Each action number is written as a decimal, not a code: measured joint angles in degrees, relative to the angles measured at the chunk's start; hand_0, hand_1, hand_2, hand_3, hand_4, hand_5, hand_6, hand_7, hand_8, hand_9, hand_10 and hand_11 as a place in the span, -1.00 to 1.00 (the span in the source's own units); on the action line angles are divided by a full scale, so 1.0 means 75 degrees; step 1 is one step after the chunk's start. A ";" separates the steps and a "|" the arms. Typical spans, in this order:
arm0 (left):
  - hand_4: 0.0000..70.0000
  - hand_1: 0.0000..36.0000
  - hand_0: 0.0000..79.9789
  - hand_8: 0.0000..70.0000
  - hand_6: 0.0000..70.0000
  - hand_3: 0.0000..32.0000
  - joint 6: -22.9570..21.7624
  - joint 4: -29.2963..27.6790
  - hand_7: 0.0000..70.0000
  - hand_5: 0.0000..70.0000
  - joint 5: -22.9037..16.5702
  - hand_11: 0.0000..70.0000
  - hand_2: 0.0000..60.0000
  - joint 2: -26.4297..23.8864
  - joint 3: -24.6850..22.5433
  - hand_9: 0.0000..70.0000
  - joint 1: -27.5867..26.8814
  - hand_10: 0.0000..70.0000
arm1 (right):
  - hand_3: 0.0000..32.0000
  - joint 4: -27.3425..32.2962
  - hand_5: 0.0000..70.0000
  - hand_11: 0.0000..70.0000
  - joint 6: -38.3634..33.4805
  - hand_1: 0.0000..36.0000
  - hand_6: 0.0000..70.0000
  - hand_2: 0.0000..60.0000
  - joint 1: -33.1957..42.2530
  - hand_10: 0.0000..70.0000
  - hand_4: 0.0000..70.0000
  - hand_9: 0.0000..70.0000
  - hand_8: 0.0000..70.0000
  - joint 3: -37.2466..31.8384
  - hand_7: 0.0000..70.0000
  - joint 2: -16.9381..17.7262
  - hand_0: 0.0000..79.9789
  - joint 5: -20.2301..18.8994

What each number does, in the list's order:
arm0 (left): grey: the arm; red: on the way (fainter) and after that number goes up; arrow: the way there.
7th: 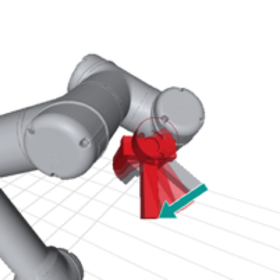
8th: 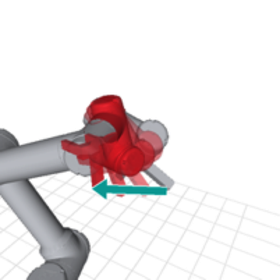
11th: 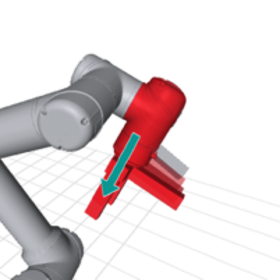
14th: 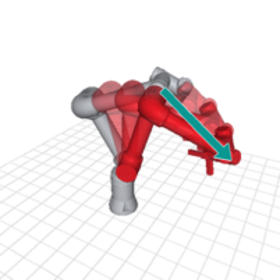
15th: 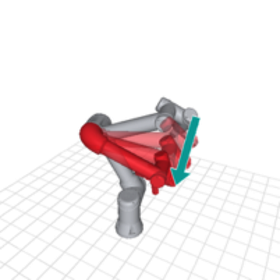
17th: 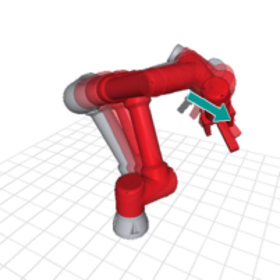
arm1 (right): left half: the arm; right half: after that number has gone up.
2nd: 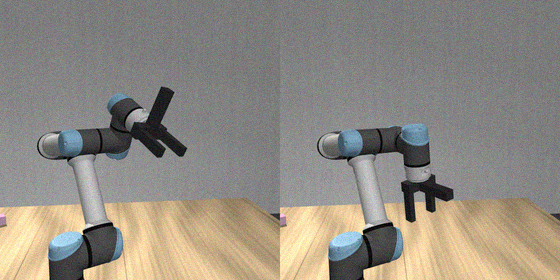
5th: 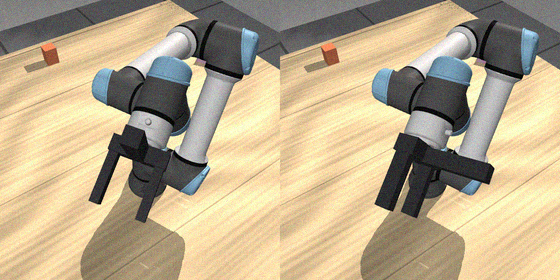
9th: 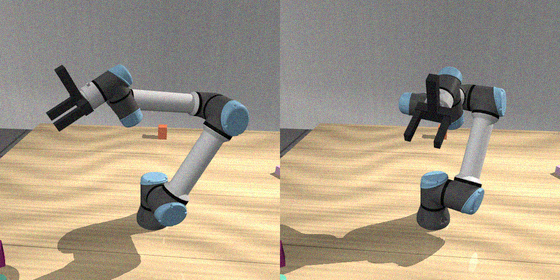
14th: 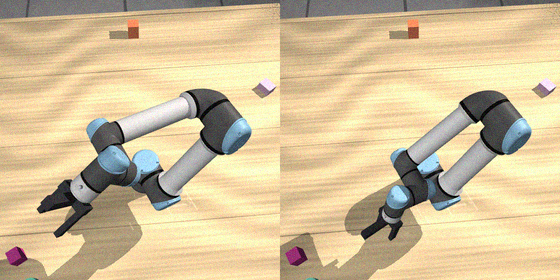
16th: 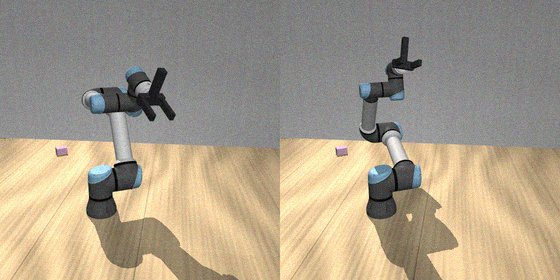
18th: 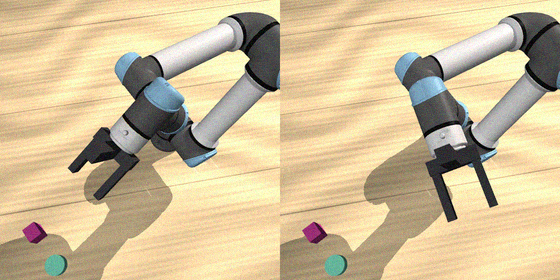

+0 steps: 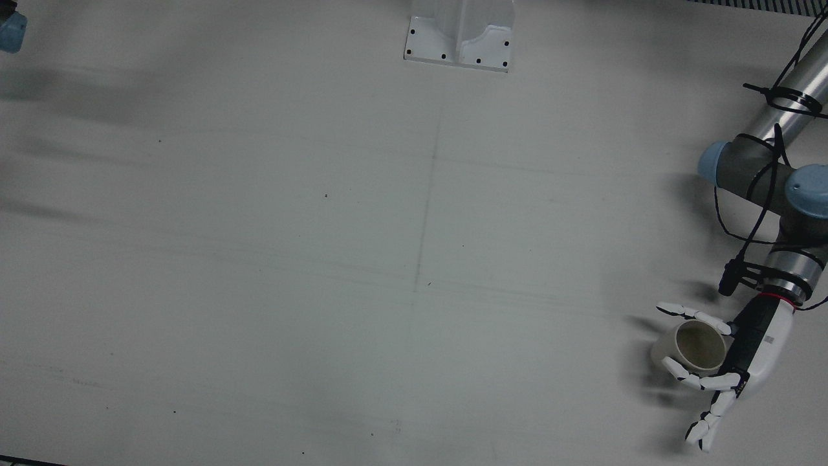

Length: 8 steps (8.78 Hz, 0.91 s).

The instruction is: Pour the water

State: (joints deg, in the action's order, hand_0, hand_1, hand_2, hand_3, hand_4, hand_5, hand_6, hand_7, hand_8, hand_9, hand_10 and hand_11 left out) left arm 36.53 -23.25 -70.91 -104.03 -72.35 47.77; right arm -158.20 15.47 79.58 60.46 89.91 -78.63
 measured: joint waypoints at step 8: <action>-0.64 -0.62 0.37 -1.00 -0.96 -1.00 0.0014 0.0024 -0.89 -1.00 -0.0180 -1.00 -1.00 0.0048 0.0129 -1.00 0.0326 -1.00 | 0.02 0.0000 -1.00 -1.00 0.0001 -1.00 -1.00 -1.00 0.0038 -1.00 -1.00 -1.00 -0.89 0.0023 -1.00 0.0001 -0.01 -0.0002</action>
State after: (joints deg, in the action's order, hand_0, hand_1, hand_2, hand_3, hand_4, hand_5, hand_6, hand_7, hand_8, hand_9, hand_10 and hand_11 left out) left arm 36.64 -23.08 -72.26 -103.67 -71.38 50.21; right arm -158.21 15.48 79.86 60.64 89.91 -78.64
